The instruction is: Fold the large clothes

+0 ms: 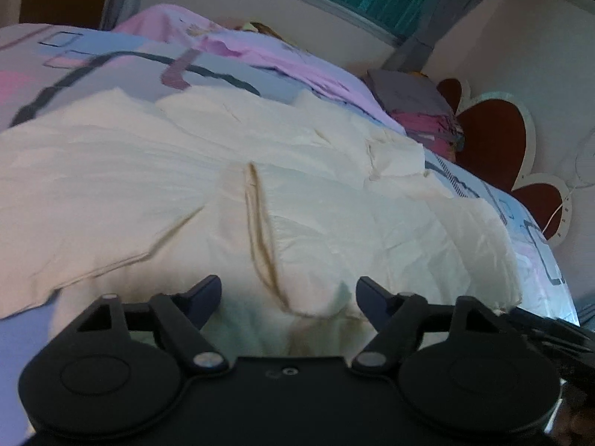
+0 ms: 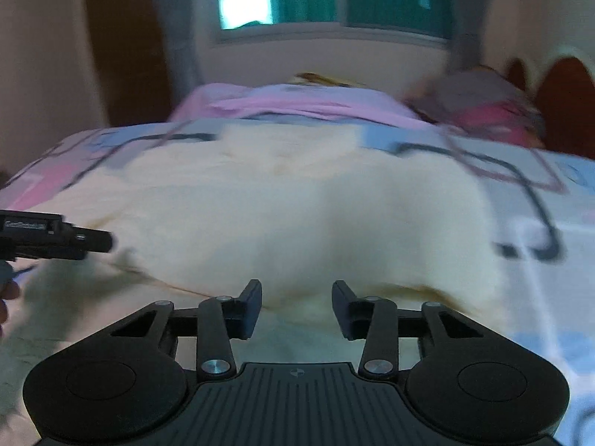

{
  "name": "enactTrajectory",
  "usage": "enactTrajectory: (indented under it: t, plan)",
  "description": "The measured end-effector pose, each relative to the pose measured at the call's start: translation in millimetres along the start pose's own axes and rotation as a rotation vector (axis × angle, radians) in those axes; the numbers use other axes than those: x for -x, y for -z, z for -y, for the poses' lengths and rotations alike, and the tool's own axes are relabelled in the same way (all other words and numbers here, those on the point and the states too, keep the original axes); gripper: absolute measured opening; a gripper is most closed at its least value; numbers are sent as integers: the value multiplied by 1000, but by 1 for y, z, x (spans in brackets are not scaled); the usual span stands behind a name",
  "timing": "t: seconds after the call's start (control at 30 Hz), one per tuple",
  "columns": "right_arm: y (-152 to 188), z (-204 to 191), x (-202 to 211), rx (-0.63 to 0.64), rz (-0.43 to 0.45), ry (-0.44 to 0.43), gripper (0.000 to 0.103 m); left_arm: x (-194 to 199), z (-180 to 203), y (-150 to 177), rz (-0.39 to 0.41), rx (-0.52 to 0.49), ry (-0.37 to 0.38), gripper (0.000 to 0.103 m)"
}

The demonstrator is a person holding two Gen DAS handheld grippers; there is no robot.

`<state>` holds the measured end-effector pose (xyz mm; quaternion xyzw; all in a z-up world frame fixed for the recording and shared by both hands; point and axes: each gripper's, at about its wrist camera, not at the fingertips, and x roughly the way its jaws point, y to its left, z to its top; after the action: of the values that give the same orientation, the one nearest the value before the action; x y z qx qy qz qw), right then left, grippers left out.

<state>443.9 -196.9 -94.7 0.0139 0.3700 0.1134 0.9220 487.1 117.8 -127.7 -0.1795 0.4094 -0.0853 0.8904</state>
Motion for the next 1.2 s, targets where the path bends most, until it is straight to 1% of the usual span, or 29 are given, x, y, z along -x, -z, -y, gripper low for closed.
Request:
enactTrajectory:
  t: [0.03, 0.07, 0.1, 0.17, 0.2, 0.23, 0.3, 0.37, 0.5, 0.53, 0.57, 0.6, 0.63, 0.67, 0.7, 0.73, 0.8, 0.9, 0.97, 1.07, 1.13, 1.2]
  plan:
    - [1, 16, 2, -35, -6, 32, 41, -5, 1, -2, -4, 1, 17, 59]
    - [1, 29, 4, -66, -10, 56, 41, -10, 1, -4, -7, 7, 39, 43]
    - [1, 41, 5, -99, -13, 71, 40, -14, 2, -6, -12, 13, 45, 37]
    - [3, 61, 9, -154, -13, 85, 40, -19, 4, -9, -11, 8, 44, 12]
    - [4, 67, 12, -165, -14, 94, 40, -16, 5, -10, 12, 8, 40, 9]
    - [4, 71, 14, -171, -14, 98, 40, -9, 6, -12, 53, 9, 39, 7]
    - [3, 77, 14, -176, -8, 94, 39, 6, 5, -16, 125, 1, 11, 6]
    - [1, 79, 14, -176, -5, 89, 39, 19, -3, -16, 170, 8, -23, 6]
    - [1, 85, 9, -176, -8, 98, 38, 10, -13, -9, 110, 20, -62, 6]
    - [5, 87, 15, -182, -4, 99, 32, 6, -13, -7, 94, 15, -73, 6]
    - [3, 88, 15, -185, 0, 98, 29, 4, -13, -5, 84, 14, -85, 7]
    - [1, 90, 16, -182, 9, 104, 27, 4, -13, -4, 81, 18, -97, 13]
    - [-2, 92, 17, -175, 24, 109, 21, 8, -13, -4, 93, 24, -131, 24]
    - [-6, 94, 19, -171, 44, 111, 17, 16, -11, -4, 121, 12, -176, 29]
    - [-10, 97, 19, -168, 57, 111, 15, 24, -5, -4, 170, -27, -219, 30]
    - [-17, 99, 17, -160, 70, 115, 15, 28, 0, -7, 195, -58, -233, 30]
    - [-32, 102, 5, -138, 78, 118, 15, 27, 10, -16, 197, -105, -210, 30]
    - [-58, 106, -20, -122, 95, 96, 15, 4, 28, -32, 161, -176, -184, 34]
    - [-72, 113, -42, -133, 88, 91, 15, -15, 35, -39, 150, -216, -190, 42]
    - [-85, 128, -75, -166, 44, 91, 15, -42, 34, -40, 116, -247, -211, 42]
    - [-84, 139, -97, -178, -4, 93, 15, -53, 26, -38, 97, -255, -225, 43]
    - [-77, 148, -115, -181, -57, 106, 15, -61, 16, -35, 84, -252, -228, 44]
